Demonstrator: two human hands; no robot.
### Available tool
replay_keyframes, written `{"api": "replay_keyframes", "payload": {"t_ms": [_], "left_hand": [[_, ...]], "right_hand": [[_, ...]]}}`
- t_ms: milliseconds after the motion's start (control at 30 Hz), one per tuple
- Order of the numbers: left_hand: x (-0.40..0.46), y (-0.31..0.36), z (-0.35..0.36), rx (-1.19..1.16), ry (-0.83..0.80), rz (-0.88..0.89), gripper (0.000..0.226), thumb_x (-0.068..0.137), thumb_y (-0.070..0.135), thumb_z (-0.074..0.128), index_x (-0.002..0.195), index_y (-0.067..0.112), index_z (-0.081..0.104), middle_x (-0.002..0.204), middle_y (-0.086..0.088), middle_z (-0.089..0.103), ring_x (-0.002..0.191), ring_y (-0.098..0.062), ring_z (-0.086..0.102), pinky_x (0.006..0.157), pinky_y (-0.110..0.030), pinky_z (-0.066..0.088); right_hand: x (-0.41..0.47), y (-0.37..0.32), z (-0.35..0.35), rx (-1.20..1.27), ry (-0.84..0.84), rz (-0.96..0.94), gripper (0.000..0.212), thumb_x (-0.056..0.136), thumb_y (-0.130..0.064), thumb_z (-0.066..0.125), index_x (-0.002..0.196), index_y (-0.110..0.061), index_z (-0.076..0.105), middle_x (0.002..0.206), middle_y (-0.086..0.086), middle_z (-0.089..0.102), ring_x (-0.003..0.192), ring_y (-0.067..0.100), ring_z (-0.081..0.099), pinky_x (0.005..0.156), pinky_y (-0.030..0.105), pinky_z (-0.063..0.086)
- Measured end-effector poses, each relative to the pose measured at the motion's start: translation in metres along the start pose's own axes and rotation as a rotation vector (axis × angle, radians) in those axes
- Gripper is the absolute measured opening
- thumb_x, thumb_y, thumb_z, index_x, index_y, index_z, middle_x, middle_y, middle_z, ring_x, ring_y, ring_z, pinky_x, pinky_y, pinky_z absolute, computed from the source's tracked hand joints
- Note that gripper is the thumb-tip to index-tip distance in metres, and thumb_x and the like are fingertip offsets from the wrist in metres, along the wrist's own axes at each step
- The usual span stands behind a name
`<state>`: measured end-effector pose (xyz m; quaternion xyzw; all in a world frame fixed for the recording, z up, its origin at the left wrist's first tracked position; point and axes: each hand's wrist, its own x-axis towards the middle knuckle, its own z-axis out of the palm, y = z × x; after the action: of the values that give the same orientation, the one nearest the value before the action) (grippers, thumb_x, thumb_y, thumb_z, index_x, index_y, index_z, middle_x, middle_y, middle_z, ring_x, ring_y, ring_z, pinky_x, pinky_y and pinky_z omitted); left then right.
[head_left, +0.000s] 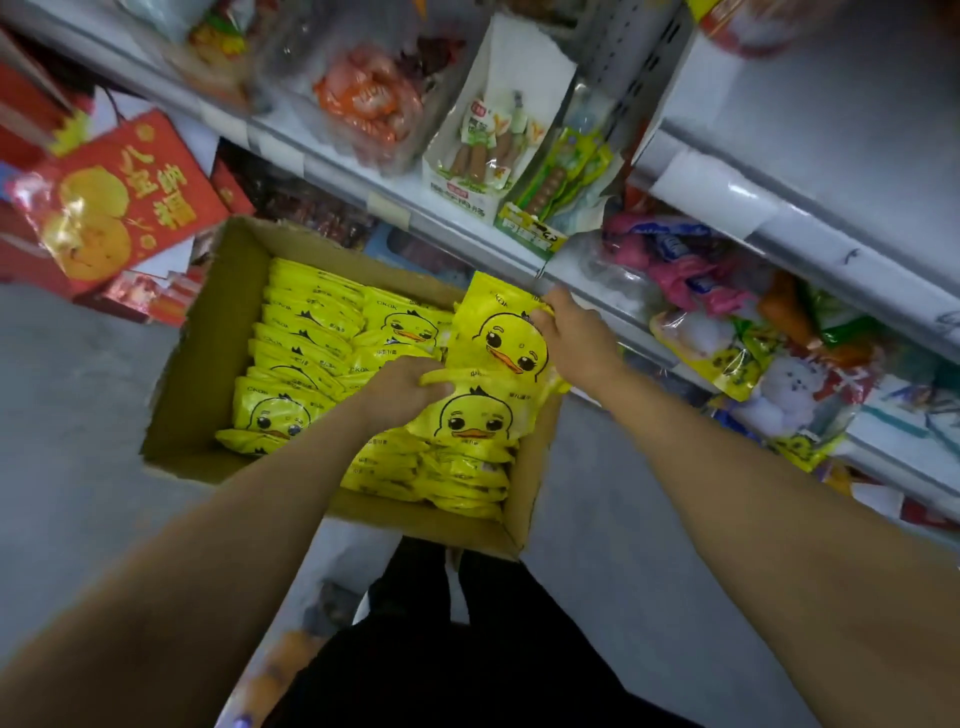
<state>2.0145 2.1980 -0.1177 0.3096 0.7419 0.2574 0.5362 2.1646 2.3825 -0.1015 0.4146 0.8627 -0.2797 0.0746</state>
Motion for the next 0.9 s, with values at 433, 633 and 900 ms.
{"api": "replay_keyframes", "payload": {"t_ms": [433, 633, 900], "left_hand": [[-0.096, 0.145, 0.009, -0.312, -0.158, -0.038, 0.052, 0.084, 0.027, 0.071, 0.131, 0.016, 0.05, 0.067, 0.022, 0.069, 0.064, 0.015, 0.062, 0.059, -0.013, 0.049], [-0.132, 0.223, 0.069, -0.215, -0.216, 0.08, 0.046, 0.077, 0.027, 0.078, 0.116, 0.013, 0.06, 0.075, 0.002, 0.073, 0.056, -0.002, 0.066, 0.039, -0.013, 0.044], [-0.133, 0.339, 0.155, -0.014, -0.306, 0.334, 0.069, 0.048, 0.038, 0.093, 0.105, 0.016, 0.061, 0.106, -0.002, 0.069, 0.091, -0.021, 0.068, 0.073, -0.033, 0.057]], "right_hand": [[-0.062, 0.023, -0.137, 0.433, 0.057, 0.055, 0.052, 0.067, -0.055, 0.083, 0.085, -0.012, 0.063, 0.076, -0.005, 0.062, 0.07, 0.012, 0.058, 0.061, 0.03, 0.042], [-0.123, 0.067, -0.223, 0.413, 0.204, -0.135, 0.051, 0.057, -0.045, 0.091, 0.082, -0.017, 0.057, 0.078, 0.004, 0.065, 0.069, 0.02, 0.056, 0.064, 0.036, 0.047], [-0.216, 0.143, -0.35, 0.497, 0.44, -0.281, 0.047, 0.067, -0.029, 0.09, 0.097, -0.021, 0.055, 0.097, 0.004, 0.07, 0.086, 0.021, 0.068, 0.069, 0.032, 0.055]]}}
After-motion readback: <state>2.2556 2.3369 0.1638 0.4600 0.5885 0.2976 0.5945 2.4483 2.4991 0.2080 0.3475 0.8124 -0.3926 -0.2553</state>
